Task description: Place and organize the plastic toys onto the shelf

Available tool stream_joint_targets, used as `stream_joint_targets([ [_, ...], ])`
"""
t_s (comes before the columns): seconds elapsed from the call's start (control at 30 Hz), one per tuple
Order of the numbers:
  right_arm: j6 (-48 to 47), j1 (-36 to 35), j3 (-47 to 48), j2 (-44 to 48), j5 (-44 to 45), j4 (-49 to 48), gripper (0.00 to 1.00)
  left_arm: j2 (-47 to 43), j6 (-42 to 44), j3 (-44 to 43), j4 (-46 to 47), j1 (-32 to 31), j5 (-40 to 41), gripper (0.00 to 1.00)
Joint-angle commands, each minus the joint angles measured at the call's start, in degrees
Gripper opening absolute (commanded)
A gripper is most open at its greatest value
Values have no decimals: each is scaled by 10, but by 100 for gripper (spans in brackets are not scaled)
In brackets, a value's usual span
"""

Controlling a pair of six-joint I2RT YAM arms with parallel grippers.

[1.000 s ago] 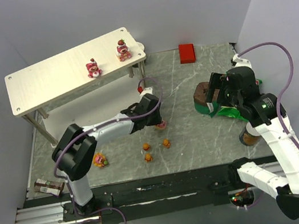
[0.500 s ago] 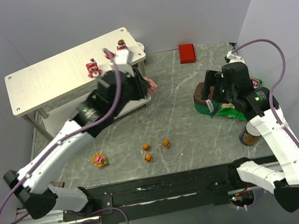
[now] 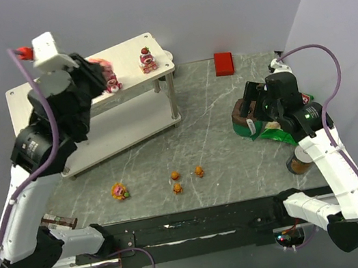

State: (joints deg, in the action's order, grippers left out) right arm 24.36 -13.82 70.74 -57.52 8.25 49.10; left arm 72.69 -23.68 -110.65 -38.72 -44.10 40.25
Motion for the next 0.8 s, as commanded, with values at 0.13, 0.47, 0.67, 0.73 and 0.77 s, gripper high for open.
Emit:
stream_joint_targets([
  [0.13, -9, 4, 17, 10, 3, -14, 96, -4, -82, -68, -109, 120, 74, 1],
  [0.47, -12, 4, 19, 5, 5, -12, 96, 4, -136, -40, -228, 230, -49, 1],
  [0.67, -13, 5, 24, -1, 0, -15, 96, 17, -123, -32, -244, 294, -120, 1],
  [0.73, -11, 5, 23, -4, -5, -16, 96, 18, -119, -26, -238, 309, -150, 1],
  [0.77, -10, 5, 22, -3, -8, -16, 96, 19, -119, -22, -235, 322, -160, 1],
])
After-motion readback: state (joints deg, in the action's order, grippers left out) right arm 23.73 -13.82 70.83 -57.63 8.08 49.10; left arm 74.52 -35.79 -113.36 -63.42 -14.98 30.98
